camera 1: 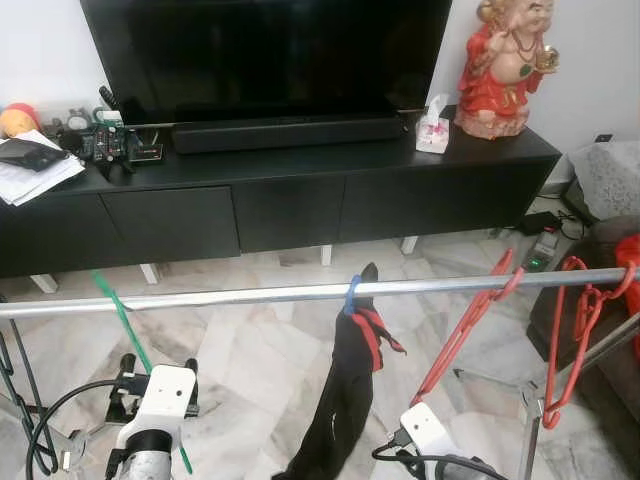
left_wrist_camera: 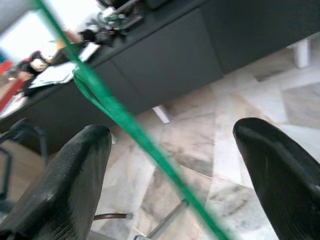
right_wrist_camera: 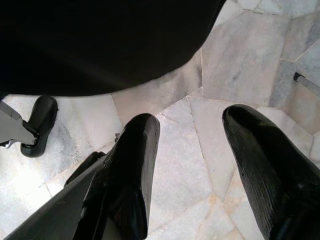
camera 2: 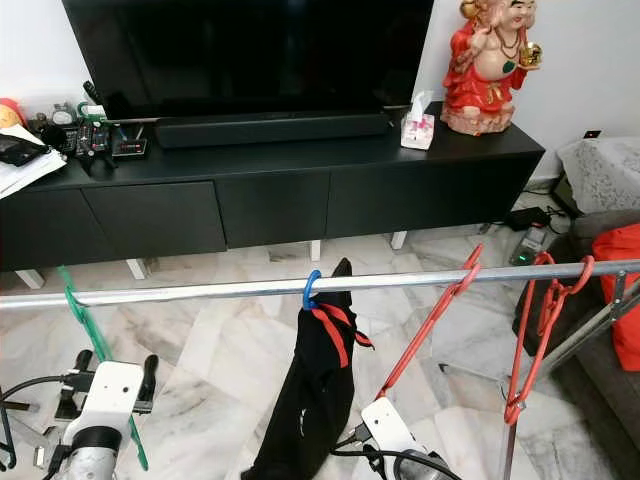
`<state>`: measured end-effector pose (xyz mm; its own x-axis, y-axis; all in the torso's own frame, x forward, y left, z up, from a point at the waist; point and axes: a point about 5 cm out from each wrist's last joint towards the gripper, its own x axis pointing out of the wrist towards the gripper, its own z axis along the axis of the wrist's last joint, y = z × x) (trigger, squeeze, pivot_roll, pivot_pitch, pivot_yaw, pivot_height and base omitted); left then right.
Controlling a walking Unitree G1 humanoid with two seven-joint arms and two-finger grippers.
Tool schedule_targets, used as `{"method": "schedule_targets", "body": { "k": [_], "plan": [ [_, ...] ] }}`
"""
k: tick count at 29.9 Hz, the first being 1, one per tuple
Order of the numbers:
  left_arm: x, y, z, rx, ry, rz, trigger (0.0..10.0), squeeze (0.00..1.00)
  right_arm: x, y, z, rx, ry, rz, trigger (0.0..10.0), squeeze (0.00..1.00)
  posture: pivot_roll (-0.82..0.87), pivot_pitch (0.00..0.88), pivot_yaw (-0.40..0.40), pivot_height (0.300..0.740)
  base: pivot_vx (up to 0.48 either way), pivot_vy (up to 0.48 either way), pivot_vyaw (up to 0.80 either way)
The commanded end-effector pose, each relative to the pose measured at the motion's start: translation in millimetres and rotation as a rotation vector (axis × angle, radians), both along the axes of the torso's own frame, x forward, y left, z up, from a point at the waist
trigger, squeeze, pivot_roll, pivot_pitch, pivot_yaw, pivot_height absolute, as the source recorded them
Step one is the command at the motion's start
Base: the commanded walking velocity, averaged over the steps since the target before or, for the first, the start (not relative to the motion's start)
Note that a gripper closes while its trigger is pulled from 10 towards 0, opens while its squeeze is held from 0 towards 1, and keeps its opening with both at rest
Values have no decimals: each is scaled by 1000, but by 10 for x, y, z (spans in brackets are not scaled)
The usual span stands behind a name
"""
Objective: Hang hanger
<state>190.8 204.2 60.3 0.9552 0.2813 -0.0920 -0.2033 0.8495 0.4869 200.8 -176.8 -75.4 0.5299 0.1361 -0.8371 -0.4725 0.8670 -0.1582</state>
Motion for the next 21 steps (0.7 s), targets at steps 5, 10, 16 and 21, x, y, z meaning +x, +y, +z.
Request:
{"method": "schedule_targets", "body": {
  "k": [5, 10, 16, 21],
  "plan": [
    [-92, 63, 35, 13, -11, 86, 10000, 0, 22, -8, 13, -3, -4, 6, 10000, 0, -75, 0, -38, 740, 0, 0, 0],
    [-114, 60, 30, 8, -5, 93, 10000, 0, 24, -9, 14, -3, -4, 7, 10000, 0, -69, 0, -41, 740, 0, 0, 0],
    [-137, 43, 49, 4, -6, 92, 10000, 0, 24, -10, 14, -2, -4, 7, 10000, 0, -68, 0, -41, 740, 0, 0, 0],
    [-187, -14, 145, -75, -63, 77, 10000, 0, 25, -8, 14, -2, -3, 9, 10000, 0, -64, 0, -41, 740, 0, 0, 0]
  ]
}}
